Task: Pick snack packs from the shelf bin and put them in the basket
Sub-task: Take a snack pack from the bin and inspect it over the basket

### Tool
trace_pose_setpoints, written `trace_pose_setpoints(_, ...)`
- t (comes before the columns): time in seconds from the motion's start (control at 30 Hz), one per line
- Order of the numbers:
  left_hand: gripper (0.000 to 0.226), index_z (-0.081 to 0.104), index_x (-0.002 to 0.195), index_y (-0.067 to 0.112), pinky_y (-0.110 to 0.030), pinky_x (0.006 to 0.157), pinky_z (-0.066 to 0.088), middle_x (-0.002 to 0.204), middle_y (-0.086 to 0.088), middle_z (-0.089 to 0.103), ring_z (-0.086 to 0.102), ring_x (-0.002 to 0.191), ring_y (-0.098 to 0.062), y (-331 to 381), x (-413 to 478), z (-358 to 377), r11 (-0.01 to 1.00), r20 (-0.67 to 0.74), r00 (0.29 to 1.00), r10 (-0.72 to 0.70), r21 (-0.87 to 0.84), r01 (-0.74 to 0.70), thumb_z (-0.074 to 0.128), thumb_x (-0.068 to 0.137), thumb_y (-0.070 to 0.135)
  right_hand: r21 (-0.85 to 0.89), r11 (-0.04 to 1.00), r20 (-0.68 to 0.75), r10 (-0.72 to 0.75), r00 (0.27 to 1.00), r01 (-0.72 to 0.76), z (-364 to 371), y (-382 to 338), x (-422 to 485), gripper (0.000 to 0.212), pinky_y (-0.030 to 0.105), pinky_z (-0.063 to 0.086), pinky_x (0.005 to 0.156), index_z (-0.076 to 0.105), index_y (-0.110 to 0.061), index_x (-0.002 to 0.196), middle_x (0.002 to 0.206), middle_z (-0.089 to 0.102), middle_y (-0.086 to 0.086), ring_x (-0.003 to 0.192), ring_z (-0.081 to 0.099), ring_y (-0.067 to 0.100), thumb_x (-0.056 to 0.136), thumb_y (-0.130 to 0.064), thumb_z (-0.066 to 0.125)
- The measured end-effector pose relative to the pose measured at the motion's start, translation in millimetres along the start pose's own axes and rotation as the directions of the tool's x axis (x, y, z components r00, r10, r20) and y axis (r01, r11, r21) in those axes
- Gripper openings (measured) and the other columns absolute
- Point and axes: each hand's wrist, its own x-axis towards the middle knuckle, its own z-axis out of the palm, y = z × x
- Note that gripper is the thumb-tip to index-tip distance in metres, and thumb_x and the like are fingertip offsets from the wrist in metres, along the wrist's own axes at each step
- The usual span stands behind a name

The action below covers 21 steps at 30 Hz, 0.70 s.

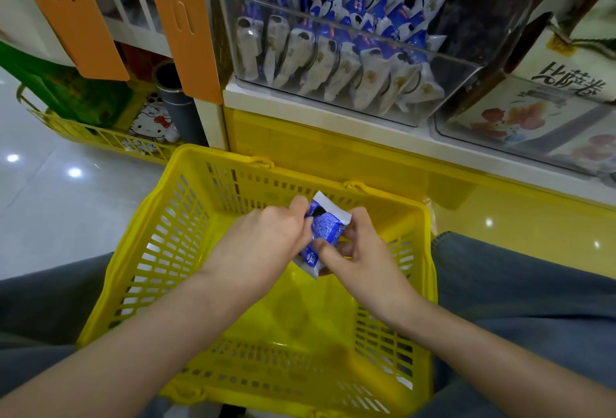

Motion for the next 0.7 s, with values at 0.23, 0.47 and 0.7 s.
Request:
trace_pose_setpoints(0.23, 0.023, 0.046, 0.105, 0.014, -0.038, 0.064, 0.040, 0.089, -0.006, 0.062, 0.060, 0.086, -0.032, 1, 0, -2, 0.991, -0.077, 0.997, -0.008, -0.137, -0.003, 0.033, 0.098, 0.032, -0.148, 0.987, 0.003, -0.060, 0.998, 0.060, 0, 1, 1, 0.025, 0.042, 0.054, 0.069, 0.038, -0.019, 0.095, 0.101, 0.064, 0.000, 0.079, 0.066, 0.015, 0.085, -0.017, 0.062)
trace_pose_setpoints(0.47, 0.017, 0.038, 0.087, 0.016, -0.038, 0.059, 0.037, 0.078, -0.001, 0.052, 0.059, 0.081, -0.033, -2, 1, 3, 0.977, -0.136, 0.991, 0.002, -0.211, -0.031, 0.035, 0.098, 0.029, -0.209, 0.966, 0.015, -0.149, 0.989, 0.149, -1, 7, 2, 0.027, 0.044, 0.052, 0.074, 0.038, -0.025, 0.102, 0.106, 0.064, 0.000, 0.086, 0.065, 0.018, 0.087, -0.019, 0.060)
trace_pose_setpoints(0.7, 0.032, 0.051, 0.119, 0.015, -0.037, 0.073, 0.050, 0.098, -0.002, 0.064, 0.062, 0.084, -0.019, 4, 1, 18, 0.852, -0.063, 0.995, -0.073, -0.523, 0.029, 0.054, 0.088, 0.017, -0.001, 1.000, -0.073, -0.016, 0.997, 0.016, -4, 9, 8, 0.019, 0.047, 0.057, 0.070, 0.040, -0.015, 0.106, 0.107, 0.065, 0.009, 0.084, 0.069, 0.022, 0.092, -0.014, 0.053)
